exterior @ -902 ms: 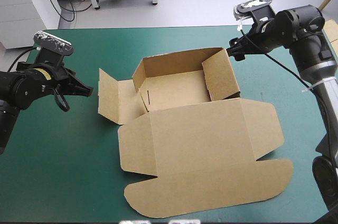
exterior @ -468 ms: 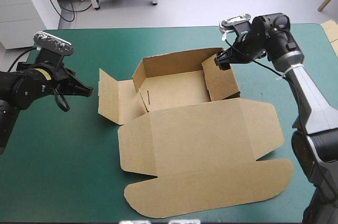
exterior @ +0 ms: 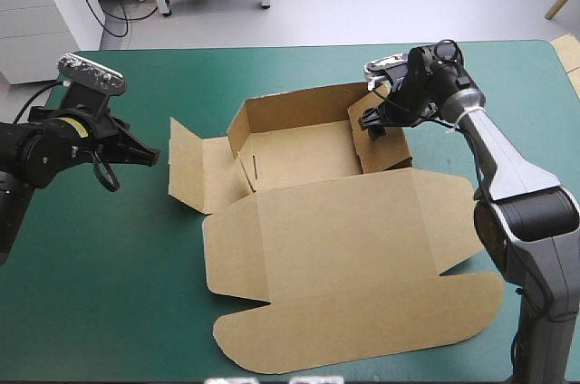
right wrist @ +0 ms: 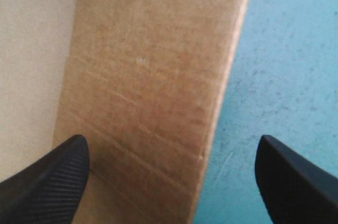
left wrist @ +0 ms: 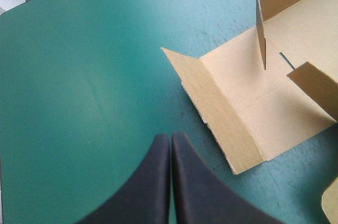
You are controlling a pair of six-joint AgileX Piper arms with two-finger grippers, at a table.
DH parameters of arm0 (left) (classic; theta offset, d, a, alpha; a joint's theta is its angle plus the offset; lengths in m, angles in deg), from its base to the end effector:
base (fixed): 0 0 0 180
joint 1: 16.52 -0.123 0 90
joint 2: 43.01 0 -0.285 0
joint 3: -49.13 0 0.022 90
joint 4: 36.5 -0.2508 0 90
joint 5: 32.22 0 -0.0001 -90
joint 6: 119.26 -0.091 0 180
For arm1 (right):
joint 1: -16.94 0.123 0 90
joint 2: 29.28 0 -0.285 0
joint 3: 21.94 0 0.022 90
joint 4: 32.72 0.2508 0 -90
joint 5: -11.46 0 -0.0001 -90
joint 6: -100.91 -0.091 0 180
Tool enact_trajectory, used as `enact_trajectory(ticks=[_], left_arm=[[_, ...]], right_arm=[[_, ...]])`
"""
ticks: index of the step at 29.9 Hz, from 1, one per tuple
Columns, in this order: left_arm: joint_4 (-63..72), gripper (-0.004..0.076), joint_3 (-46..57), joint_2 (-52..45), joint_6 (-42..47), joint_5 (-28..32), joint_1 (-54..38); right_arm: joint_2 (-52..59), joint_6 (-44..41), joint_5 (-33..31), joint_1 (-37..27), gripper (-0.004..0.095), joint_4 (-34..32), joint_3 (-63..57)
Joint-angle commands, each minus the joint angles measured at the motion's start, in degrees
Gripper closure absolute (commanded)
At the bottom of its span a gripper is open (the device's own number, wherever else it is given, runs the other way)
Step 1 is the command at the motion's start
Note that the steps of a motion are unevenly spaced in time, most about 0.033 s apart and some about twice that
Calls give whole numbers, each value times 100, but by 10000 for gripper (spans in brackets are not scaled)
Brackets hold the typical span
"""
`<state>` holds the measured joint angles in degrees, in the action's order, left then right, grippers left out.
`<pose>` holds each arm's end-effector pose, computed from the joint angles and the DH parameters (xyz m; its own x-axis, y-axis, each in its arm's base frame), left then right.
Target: Fold the box
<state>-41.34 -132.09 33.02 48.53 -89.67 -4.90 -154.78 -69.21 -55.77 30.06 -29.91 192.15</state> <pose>0.2312 -0.0409 0.4255 -0.5975 0.3833 -0.7043 0.3125 0.9202 0.2357 0.4371 0.1061 0.2862 -0.8591 -0.3570 -0.3668 -0.3786 0.9255 -0.0141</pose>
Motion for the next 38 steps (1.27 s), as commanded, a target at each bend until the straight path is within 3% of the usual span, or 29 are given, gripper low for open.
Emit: enact_trajectory(ticks=[1,9,12,19,38], left_arm=[[-18,732,-152,-155,57,328,-13],[-18,732,-152,-155,57,328,-13],[-18,732,-152,-155,57,328,-13],[4,732,-152,-155,57,315,-13],[4,732,-152,-143,57,257,-13]], right_arm=[[233,37,175,-5,211,24,186],[137,37,175,-5,381,38,186],[137,37,162,-5,515,38,186],[137,37,152,-5,930,38,186],[355,139,26,-66,929,25,186]])
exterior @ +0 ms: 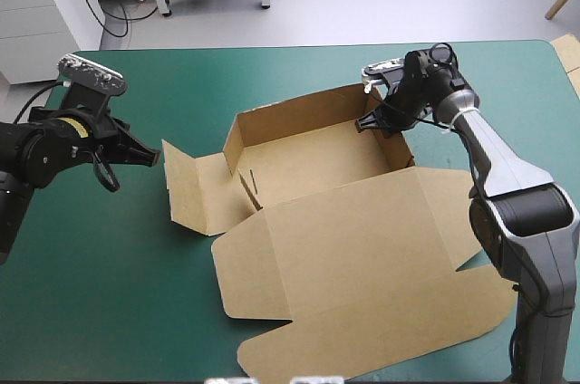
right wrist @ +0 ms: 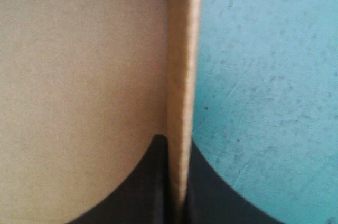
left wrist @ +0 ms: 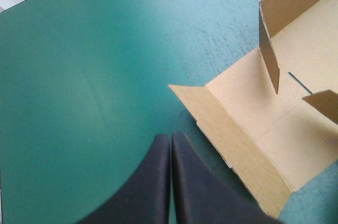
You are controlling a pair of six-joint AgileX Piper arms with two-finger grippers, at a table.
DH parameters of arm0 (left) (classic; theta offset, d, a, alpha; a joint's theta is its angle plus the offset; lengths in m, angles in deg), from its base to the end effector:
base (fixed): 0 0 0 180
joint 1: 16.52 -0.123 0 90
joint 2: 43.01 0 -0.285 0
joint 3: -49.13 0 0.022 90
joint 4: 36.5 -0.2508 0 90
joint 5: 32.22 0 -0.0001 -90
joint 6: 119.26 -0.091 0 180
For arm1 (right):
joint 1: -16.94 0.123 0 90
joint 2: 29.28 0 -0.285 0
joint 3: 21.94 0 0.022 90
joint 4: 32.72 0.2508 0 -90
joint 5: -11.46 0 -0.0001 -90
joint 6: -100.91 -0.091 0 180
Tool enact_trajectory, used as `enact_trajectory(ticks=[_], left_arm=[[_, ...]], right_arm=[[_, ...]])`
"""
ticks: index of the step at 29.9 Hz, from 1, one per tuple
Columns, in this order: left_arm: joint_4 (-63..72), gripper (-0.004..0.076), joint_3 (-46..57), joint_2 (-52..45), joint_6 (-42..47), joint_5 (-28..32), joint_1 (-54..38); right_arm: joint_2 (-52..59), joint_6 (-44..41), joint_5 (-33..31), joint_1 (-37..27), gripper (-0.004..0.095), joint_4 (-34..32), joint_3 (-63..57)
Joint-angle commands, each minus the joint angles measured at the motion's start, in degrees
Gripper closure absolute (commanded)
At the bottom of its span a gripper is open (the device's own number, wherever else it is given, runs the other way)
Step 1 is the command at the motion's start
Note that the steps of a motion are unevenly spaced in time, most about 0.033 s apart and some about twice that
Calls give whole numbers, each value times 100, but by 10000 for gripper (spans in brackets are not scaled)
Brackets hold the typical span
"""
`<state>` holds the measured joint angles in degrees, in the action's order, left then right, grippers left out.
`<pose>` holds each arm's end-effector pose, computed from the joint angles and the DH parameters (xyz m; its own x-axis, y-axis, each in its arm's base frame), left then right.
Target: Fold the box
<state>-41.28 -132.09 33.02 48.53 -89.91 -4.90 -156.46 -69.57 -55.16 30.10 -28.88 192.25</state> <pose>0.2309 -0.0409 0.4252 -0.6005 0.3831 -0.7018 0.3134 0.9203 0.2342 0.4422 0.1091 0.2738 -0.8691 -0.3458 -0.3538 -0.3726 0.9279 0.0085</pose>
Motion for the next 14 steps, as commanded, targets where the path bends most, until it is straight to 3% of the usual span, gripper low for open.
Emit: enact_trajectory(ticks=[1,8,14], left_arm=[[-1,732,-152,-143,57,281,-13],[-1,732,-152,-143,92,258,-13],[-24,732,-152,-143,231,123,-13]], right_arm=[[580,176,-35,-98,929,-94,175],[1303,606,-43,-706,929,336,175],[1920,1105,-43,-1601,930,1504,175]])
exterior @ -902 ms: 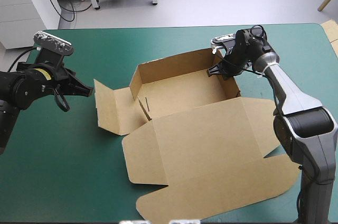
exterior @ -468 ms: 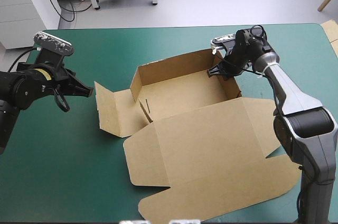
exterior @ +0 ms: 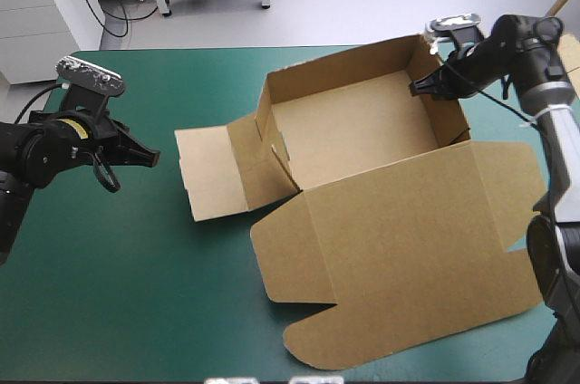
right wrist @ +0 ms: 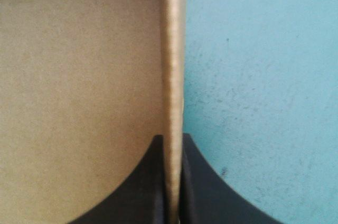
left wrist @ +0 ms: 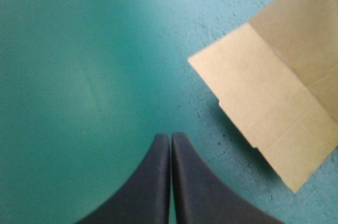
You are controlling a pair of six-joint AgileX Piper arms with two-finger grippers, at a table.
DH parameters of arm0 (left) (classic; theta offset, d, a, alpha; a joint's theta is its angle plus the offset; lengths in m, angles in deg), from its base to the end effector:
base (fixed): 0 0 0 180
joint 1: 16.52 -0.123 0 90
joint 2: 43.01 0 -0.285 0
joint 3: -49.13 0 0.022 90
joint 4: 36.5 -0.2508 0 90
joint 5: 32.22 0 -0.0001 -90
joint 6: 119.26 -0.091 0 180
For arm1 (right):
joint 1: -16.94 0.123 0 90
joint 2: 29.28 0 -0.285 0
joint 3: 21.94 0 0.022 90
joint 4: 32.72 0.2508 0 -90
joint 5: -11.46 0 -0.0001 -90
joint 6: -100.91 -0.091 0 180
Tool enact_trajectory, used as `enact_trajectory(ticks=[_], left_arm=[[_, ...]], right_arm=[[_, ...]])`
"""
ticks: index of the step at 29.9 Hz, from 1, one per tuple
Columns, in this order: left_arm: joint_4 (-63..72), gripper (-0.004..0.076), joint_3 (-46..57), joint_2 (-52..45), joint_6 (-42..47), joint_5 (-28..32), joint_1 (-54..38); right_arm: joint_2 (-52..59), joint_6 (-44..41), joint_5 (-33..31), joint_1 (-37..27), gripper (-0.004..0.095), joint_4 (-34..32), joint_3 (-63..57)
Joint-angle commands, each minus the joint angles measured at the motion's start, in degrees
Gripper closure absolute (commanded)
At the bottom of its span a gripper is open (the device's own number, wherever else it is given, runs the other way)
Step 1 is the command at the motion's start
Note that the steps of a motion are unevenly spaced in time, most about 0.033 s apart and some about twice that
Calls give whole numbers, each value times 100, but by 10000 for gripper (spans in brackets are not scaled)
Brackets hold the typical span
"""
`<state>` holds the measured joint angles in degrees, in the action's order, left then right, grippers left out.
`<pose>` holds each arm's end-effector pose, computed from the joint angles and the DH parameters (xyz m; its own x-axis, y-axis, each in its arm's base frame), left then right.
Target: Fold the box
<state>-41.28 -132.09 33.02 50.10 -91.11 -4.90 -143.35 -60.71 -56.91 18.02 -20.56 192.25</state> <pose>0.2297 -0.0406 0.4238 -0.6239 0.3593 -0.6940 0.2997 0.9301 0.2122 0.4063 0.0255 0.3734 -0.7921 -0.2495 -0.5570 -0.3216 0.9463 0.0334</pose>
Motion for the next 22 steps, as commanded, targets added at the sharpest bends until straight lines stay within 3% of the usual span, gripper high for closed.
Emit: enact_trajectory(ticks=[1,14,22], left_arm=[[-24,732,-152,-143,75,243,-13],[3,732,-152,-143,86,158,-13],[566,701,-152,-12,-317,180,-562]], right_arm=[[733,257,133,-525,930,771,175],[1748,660,133,-1456,929,880,175],[1943,659,133,-1511,930,1094,175]])
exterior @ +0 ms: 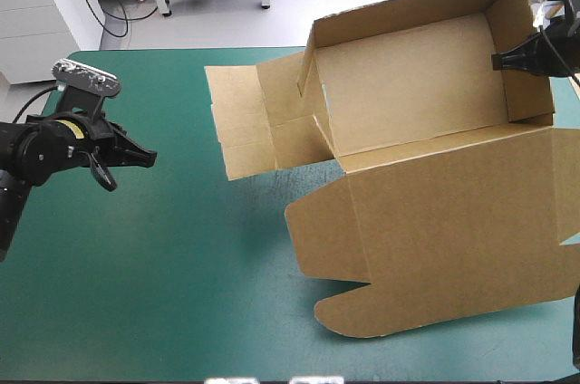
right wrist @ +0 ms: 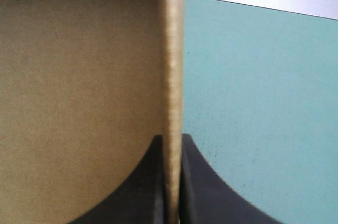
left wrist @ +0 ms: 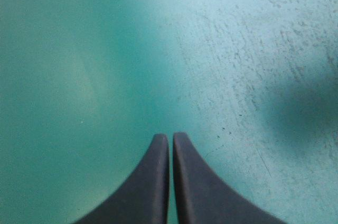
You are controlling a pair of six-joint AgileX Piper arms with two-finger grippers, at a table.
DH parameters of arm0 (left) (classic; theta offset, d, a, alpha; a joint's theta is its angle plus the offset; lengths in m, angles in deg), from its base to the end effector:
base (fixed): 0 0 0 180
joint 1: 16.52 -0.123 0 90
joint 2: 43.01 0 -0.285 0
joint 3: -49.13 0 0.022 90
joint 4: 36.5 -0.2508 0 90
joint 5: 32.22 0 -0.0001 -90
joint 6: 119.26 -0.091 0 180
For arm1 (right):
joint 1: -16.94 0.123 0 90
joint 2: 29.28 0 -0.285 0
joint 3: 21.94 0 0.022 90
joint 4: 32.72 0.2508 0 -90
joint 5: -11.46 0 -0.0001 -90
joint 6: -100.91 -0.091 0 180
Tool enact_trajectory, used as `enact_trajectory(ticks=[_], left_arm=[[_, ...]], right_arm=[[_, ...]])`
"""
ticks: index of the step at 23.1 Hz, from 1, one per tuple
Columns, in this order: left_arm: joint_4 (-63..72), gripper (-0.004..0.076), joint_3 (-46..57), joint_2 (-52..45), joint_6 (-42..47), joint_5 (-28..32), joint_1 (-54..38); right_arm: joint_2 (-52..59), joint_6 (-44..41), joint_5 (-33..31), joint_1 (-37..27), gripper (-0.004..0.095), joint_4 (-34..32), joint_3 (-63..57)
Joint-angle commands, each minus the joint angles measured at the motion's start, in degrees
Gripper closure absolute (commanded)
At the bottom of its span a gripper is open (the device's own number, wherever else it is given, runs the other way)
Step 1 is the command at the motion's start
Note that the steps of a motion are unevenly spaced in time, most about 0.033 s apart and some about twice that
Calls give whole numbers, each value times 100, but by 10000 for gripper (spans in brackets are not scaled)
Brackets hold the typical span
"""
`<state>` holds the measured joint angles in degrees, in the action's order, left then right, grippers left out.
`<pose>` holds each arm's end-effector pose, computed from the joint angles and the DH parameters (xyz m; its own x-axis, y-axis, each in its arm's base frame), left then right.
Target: Fold the box
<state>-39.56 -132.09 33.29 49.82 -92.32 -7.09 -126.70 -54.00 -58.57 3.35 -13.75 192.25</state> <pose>0.2308 -0.0341 0.4212 -0.6545 0.3270 -0.6817 0.2791 0.9425 0.1840 0.3126 -0.0470 0.4799 -0.6209 -0.1590 -0.7676 -0.2025 0.9785 -0.0389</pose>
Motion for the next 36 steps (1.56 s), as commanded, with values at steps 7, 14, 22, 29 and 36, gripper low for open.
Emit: enact_trajectory(ticks=[7,14,22,29,36], left_arm=[[5022,704,-152,926,-3613,-1284,-3457],[6511,708,352,1636,-4833,-1296,-4190],[8255,708,1395,2447,-6167,-1222,-4177],[8591,491,1458,2966,-6352,-1332,-3650],[8858,118,1458,3044,-6654,-1332,-2854]], right_arm=[[303,32,298,-45,930,1257,175],[303,43,298,-20,930,1744,175],[303,54,298,156,930,1977,175],[303,97,298,693,930,1832,175],[303,56,298,776,929,1907,165]])
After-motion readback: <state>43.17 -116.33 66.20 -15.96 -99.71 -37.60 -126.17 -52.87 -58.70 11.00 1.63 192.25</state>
